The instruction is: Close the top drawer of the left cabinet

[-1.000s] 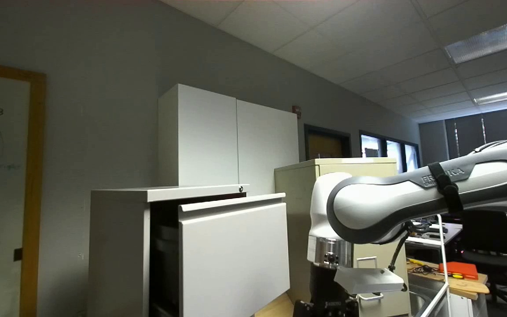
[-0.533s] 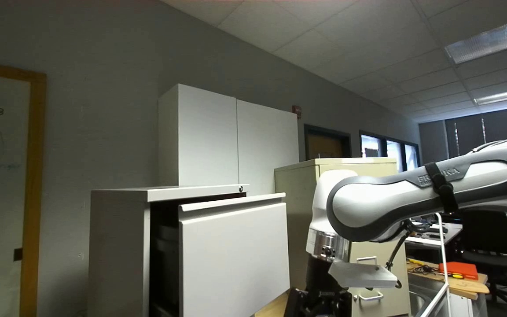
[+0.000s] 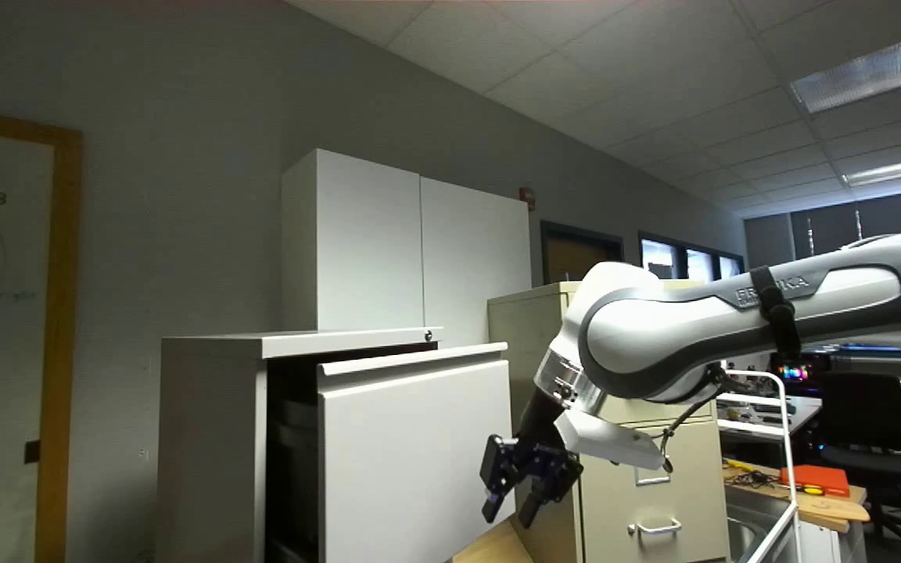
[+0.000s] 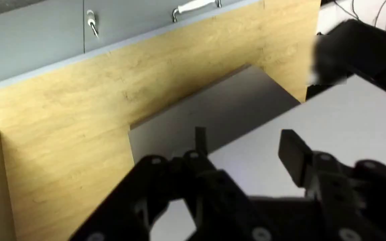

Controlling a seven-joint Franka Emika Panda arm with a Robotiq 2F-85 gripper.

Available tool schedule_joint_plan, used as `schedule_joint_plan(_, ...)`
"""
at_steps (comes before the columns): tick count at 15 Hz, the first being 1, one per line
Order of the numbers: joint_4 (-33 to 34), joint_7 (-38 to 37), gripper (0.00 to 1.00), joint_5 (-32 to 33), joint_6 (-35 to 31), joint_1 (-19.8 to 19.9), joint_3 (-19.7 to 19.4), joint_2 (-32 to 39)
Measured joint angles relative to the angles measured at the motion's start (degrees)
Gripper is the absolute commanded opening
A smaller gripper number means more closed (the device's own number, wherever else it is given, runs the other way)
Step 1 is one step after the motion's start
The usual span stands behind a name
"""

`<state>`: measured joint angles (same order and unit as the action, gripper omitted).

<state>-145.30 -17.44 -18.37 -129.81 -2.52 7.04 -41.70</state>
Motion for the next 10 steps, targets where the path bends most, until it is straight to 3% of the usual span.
schedule_joint_plan(4,1.9,-0.2,0.02,0.1,-9.6,0.6,0.4,0.4)
schedule_joint_plan(10,1.8,-4.5,0.03,0.2,-28.1,2.7,2.7,1.8)
